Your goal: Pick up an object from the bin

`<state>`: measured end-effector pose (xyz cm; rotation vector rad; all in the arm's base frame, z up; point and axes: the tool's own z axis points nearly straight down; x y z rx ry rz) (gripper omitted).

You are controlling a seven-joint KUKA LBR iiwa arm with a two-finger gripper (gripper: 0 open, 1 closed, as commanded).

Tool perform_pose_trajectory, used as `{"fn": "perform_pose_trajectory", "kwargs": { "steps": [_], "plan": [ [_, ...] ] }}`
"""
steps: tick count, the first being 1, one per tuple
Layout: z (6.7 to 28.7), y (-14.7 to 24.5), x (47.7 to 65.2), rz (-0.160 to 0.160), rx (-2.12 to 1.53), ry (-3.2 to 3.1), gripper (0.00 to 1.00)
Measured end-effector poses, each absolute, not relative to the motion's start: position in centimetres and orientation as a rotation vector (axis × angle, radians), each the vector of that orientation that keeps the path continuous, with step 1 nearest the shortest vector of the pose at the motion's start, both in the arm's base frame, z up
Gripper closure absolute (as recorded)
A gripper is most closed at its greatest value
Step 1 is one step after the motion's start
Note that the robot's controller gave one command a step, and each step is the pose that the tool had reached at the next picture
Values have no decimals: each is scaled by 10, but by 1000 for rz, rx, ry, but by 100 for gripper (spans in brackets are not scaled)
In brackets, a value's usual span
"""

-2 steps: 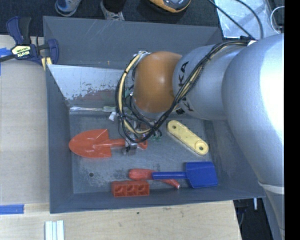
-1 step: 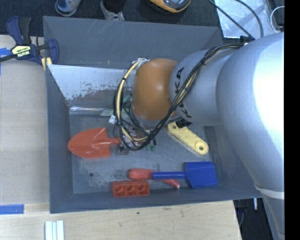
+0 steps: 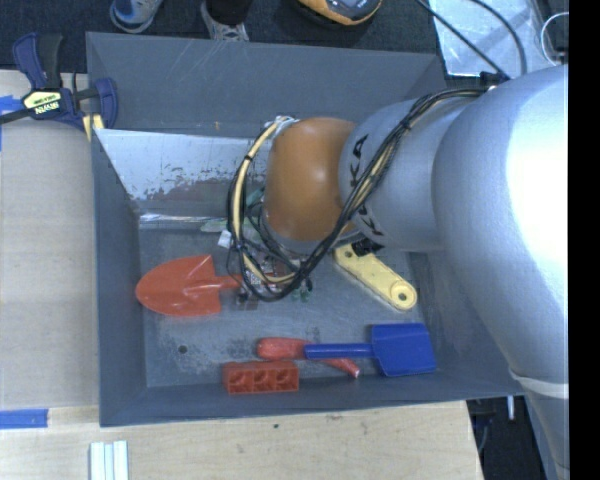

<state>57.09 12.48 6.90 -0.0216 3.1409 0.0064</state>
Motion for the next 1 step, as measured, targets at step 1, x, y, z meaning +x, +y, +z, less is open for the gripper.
{"fn": "perform_pose_trajectory", "kwargs": {
  "steps": [1],
  "plan": [
    [72, 125, 570, 6, -22, 3143, 100]
  ]
}}
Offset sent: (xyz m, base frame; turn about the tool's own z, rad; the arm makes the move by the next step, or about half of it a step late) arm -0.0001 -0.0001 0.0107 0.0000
